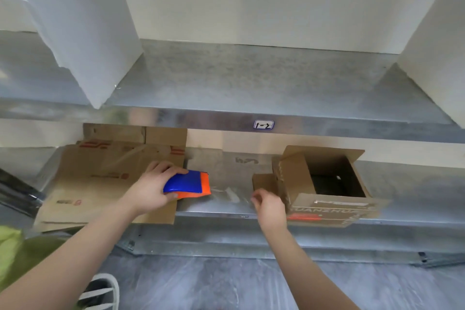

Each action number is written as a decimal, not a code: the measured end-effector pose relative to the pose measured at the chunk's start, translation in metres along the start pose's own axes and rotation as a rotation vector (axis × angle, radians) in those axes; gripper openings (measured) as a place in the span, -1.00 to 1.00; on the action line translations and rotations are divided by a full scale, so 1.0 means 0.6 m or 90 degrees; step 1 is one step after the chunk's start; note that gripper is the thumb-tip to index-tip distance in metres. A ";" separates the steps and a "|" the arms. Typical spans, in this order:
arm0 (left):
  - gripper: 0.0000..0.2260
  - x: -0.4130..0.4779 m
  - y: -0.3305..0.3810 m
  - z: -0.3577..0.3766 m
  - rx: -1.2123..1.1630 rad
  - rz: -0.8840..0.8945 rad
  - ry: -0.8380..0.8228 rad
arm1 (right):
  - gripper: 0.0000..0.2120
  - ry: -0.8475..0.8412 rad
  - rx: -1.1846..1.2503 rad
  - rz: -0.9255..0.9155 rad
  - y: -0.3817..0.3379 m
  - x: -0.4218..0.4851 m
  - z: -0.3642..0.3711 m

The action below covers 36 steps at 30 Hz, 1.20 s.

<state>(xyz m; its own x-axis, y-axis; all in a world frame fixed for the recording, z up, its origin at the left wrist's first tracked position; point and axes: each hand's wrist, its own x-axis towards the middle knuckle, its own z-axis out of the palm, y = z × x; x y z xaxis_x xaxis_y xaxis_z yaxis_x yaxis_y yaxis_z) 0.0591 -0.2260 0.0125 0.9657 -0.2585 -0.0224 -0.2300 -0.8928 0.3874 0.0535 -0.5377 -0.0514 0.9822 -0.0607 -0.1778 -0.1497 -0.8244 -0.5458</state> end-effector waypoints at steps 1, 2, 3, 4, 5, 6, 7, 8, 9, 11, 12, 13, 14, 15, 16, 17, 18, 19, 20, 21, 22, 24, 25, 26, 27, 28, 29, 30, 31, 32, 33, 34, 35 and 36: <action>-0.46 0.003 0.001 0.005 0.001 0.012 0.001 | -0.81 0.003 -0.005 -0.007 0.003 0.001 0.007; -0.46 0.006 0.003 0.008 0.006 0.023 0.002 | -0.79 0.000 -0.015 -0.012 0.007 0.002 0.013; -0.47 0.009 0.000 0.013 0.011 0.033 0.004 | -0.77 -0.013 -0.035 -0.012 0.010 0.003 0.020; -0.47 0.012 0.001 0.016 0.019 0.044 0.007 | -0.75 -0.033 -0.061 -0.013 0.014 0.003 0.025; -0.48 0.015 0.002 0.017 0.025 0.052 0.008 | -0.72 -0.054 -0.087 -0.012 0.018 0.003 0.028; -0.48 0.017 0.003 0.019 0.029 0.054 0.008 | -0.70 -0.071 -0.103 -0.012 0.022 0.003 0.030; -0.48 0.020 0.004 0.020 0.036 0.058 0.010 | -0.68 -0.081 -0.109 -0.010 0.025 0.003 0.030; -0.47 0.022 0.006 0.021 0.046 0.063 0.011 | -0.67 -0.083 -0.109 -0.009 0.027 0.003 0.028; -0.46 0.025 0.009 0.022 0.059 0.075 0.014 | -0.67 -0.078 -0.105 -0.009 0.028 0.003 0.026; -0.45 0.029 0.017 0.027 0.087 0.107 0.010 | -0.67 -0.056 -0.093 -0.020 0.029 -0.001 0.021; -0.45 0.031 0.023 0.028 0.102 0.120 0.005 | -0.68 -0.038 -0.081 -0.031 0.029 -0.004 0.018; -0.46 0.034 0.030 0.029 0.116 0.130 -0.002 | -0.70 -0.019 -0.067 -0.040 0.029 -0.007 0.015; -0.46 0.035 0.038 0.029 0.130 0.136 -0.008 | -0.71 -0.002 -0.052 -0.050 0.028 -0.010 0.012; -0.46 0.037 0.045 0.028 0.147 0.142 -0.009 | -0.72 0.013 -0.039 -0.058 0.027 -0.014 0.009; -0.46 0.039 0.051 0.027 0.170 0.147 -0.005 | -0.73 0.023 -0.028 -0.064 0.026 -0.018 0.006; -0.46 0.041 0.056 0.025 0.195 0.149 0.000 | -0.74 0.030 -0.017 -0.068 0.024 -0.022 0.002; -0.46 0.042 0.061 0.024 0.217 0.148 0.006 | -0.74 0.033 -0.005 -0.072 0.023 -0.025 -0.002; -0.45 0.043 0.065 0.022 0.231 0.144 0.007 | -0.73 0.034 0.010 -0.078 0.022 -0.028 -0.005; -0.44 0.042 0.069 0.021 0.240 0.135 -0.001 | -0.73 0.033 0.025 -0.087 0.022 -0.032 -0.009; -0.43 0.040 0.073 0.021 0.249 0.123 -0.015 | -0.72 0.030 0.035 -0.100 0.022 -0.035 -0.014; -0.42 0.038 0.077 0.021 0.258 0.111 -0.028 | -0.70 0.023 0.038 -0.117 0.022 -0.039 -0.020; -0.41 0.033 0.085 0.021 0.269 0.097 -0.042 | -0.68 0.010 0.030 -0.170 0.020 -0.049 -0.035; -0.41 0.031 0.093 0.020 0.273 0.099 -0.037 | -0.67 0.013 0.026 -0.204 0.016 -0.055 -0.045; -0.44 0.029 0.102 0.020 0.280 0.110 -0.022 | -0.67 0.021 0.022 -0.239 0.011 -0.062 -0.058; -0.46 0.028 0.115 0.021 0.285 0.125 -0.010 | -0.67 0.040 0.015 -0.277 0.006 -0.069 -0.073; -0.48 0.028 0.134 0.021 0.282 0.137 -0.004 | -0.67 0.071 0.003 -0.316 0.002 -0.075 -0.089; -0.48 0.029 0.156 0.023 0.272 0.146 -0.001 | -0.67 0.109 -0.013 -0.356 0.002 -0.081 -0.106; -0.48 0.032 0.183 0.025 0.259 0.156 0.005 | -0.67 0.147 -0.030 -0.390 0.005 -0.085 -0.125; -0.48 0.036 0.213 0.031 0.242 0.166 0.010 | -0.67 0.177 -0.050 -0.415 0.014 -0.086 -0.145; -0.48 0.041 0.245 0.038 0.221 0.178 0.015 | -0.67 0.197 -0.075 -0.429 0.028 -0.087 -0.167; -0.48 0.046 0.277 0.048 0.196 0.190 0.017 | -0.66 0.211 -0.101 -0.430 0.045 -0.086 -0.188; -0.47 0.051 0.310 0.060 0.171 0.202 0.018 | -0.65 0.221 -0.128 -0.425 0.068 -0.085 -0.209; -0.45 0.056 0.340 0.072 0.151 0.213 0.018 | -0.63 0.226 -0.152 -0.417 0.093 -0.084 -0.228; -0.43 0.062 0.366 0.087 0.140 0.219 0.016 | -0.63 0.226 -0.174 -0.407 0.120 -0.081 -0.244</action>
<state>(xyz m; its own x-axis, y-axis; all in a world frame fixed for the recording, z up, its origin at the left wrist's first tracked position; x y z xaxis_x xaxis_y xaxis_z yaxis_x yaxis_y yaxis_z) 0.0379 -0.4511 0.0486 0.8302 -0.5489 0.0971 -0.5574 -0.8142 0.1624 0.0117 -0.6768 0.0379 0.8530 0.3344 0.4006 0.4452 -0.8669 -0.2242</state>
